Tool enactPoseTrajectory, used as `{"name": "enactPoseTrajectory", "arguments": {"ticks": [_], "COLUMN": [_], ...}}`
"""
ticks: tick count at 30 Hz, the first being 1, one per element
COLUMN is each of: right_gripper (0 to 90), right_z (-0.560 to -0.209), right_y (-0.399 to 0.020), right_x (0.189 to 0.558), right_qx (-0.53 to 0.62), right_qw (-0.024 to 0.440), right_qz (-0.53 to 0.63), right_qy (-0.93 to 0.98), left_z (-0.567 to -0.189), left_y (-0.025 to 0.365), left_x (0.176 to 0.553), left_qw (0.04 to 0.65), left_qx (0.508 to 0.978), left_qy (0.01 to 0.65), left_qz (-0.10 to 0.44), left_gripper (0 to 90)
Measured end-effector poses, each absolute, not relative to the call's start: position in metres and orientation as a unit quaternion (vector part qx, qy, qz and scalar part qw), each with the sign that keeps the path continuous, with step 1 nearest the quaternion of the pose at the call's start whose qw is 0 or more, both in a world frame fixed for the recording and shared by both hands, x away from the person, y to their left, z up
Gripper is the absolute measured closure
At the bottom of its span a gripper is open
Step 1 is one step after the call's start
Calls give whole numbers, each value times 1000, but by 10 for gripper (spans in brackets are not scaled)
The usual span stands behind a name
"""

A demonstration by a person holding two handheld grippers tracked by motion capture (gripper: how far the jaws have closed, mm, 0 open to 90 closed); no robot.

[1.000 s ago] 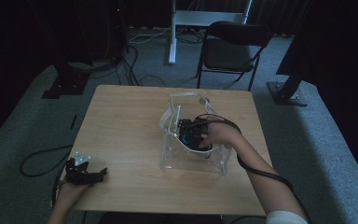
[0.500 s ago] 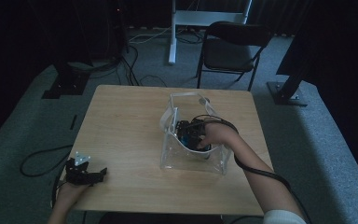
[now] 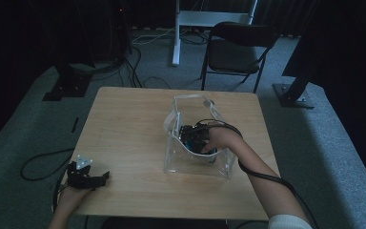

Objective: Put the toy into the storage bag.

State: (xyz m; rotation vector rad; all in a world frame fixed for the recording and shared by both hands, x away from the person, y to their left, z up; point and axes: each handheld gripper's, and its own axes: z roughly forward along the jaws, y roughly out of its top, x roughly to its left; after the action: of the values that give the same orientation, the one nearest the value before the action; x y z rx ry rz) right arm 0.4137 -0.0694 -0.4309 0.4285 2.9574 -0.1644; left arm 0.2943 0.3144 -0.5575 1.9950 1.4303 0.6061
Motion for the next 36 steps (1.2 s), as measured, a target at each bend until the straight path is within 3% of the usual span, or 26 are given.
{"name": "enactPoseTrajectory", "arguments": {"ticks": [13, 24, 36], "right_gripper": [259, 270, 192], "right_z": [-434, -433, -414], "right_y": [-68, -70, -77], "right_x": [412, 411, 412], "right_qx": [150, 154, 182], "right_qw": [79, 52, 38], "right_qz": [-65, -62, -6], "right_qy": [983, 985, 983], "left_z": [-557, -557, -558], "left_y": [314, 313, 313], "left_x": [294, 295, 295], "left_qw": [302, 302, 303], "left_qx": [753, 756, 755], "left_qy": [538, 535, 536], "left_qz": [228, 226, 227], "left_gripper": [24, 19, 19]}}
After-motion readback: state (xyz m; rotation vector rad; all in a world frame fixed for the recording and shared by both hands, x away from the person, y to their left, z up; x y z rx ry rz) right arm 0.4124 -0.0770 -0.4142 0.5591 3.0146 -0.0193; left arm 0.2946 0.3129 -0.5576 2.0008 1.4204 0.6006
